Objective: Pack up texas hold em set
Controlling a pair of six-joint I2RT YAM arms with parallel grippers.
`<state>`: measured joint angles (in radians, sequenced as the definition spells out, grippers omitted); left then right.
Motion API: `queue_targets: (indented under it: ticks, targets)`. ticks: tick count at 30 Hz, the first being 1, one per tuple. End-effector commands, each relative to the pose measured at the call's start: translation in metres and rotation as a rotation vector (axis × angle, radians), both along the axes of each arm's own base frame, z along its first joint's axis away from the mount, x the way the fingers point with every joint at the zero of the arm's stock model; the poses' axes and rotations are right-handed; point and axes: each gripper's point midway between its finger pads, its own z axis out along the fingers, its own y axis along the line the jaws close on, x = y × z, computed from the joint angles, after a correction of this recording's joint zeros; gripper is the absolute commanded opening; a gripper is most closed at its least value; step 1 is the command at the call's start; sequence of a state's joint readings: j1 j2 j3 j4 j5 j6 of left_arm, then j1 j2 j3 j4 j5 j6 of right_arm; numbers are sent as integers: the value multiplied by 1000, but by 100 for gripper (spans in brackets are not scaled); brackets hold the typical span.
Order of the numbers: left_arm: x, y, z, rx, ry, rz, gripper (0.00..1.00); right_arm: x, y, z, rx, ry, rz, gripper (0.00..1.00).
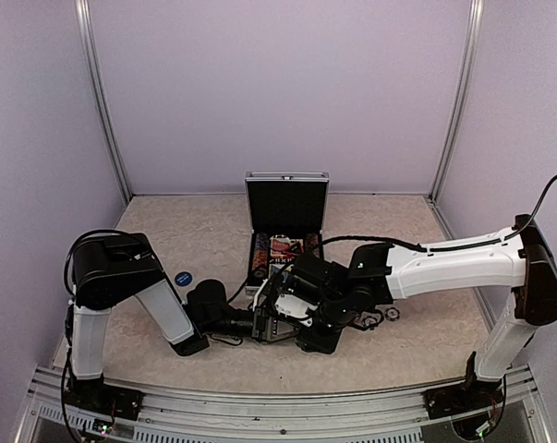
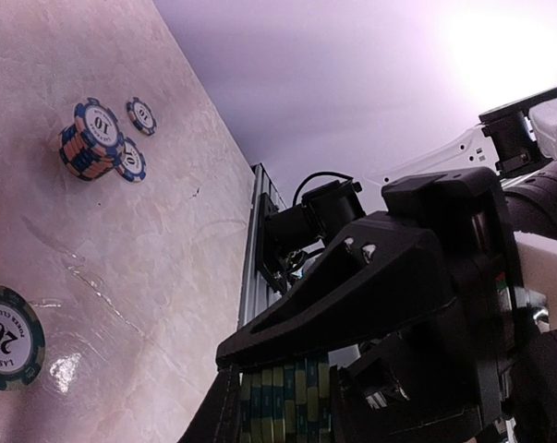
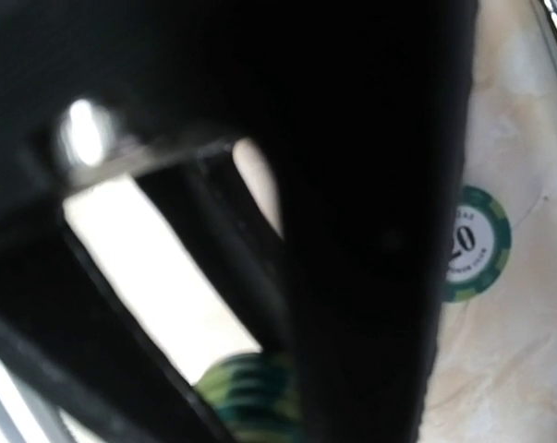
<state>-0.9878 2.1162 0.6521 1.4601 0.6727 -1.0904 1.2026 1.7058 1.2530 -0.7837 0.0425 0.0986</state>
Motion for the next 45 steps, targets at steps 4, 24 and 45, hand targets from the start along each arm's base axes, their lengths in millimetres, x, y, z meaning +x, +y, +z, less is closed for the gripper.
queue_targets:
  ticks: [4, 24, 45]
  targets:
    - [-4, -6, -3, 41, 27, -18, 15, 25, 9, 13, 64, -138, -70, 0]
    - [3, -4, -22, 137, 82, 34, 0, 26, 25, 17, 180, -135, -101, 0]
    - [23, -4, -70, 330, 93, 142, 1, 34, 25, -36, 197, -142, -191, 0]
